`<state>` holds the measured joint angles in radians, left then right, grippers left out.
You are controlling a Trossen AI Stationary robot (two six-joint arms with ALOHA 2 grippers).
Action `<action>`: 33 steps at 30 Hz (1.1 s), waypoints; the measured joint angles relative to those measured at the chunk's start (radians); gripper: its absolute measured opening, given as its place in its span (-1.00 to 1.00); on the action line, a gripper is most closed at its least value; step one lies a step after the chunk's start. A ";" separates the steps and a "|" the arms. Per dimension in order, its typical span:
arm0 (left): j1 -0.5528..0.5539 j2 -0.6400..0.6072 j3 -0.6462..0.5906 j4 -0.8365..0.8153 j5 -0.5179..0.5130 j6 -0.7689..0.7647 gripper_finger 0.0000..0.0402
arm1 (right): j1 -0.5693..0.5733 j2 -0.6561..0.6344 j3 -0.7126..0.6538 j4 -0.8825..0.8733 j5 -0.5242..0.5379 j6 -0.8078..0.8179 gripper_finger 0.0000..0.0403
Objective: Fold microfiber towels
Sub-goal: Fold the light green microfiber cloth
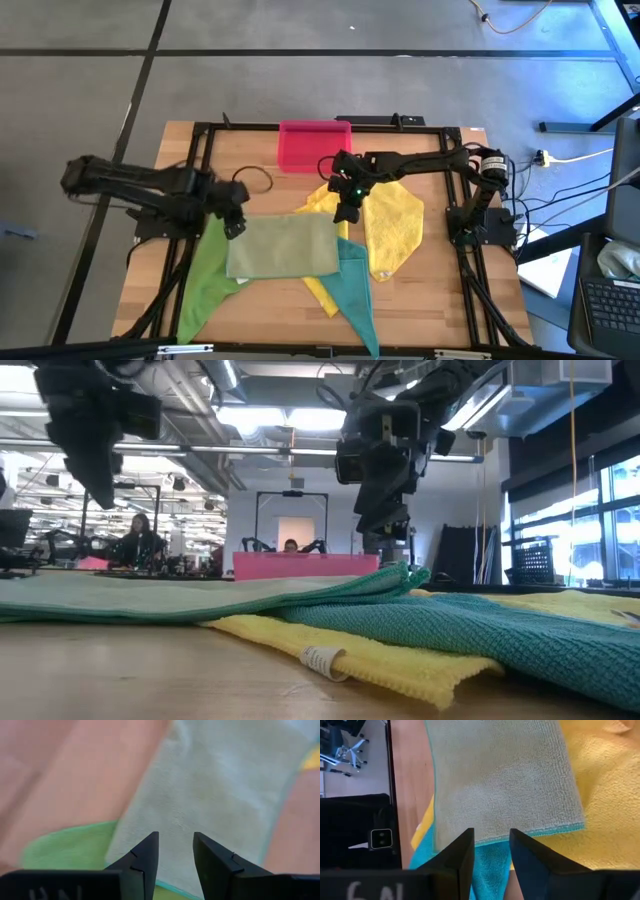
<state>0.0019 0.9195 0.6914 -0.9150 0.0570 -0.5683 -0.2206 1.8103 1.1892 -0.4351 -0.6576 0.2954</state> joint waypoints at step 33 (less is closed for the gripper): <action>0.665 0.715 0.260 -0.438 0.314 1.047 -0.64 | 0.087 0.000 0.000 -0.002 -0.052 0.117 -0.37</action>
<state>0.6665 1.6346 0.9512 -1.3526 0.3712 0.4785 -0.1335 1.8106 1.1892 -0.4374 -0.7094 0.4124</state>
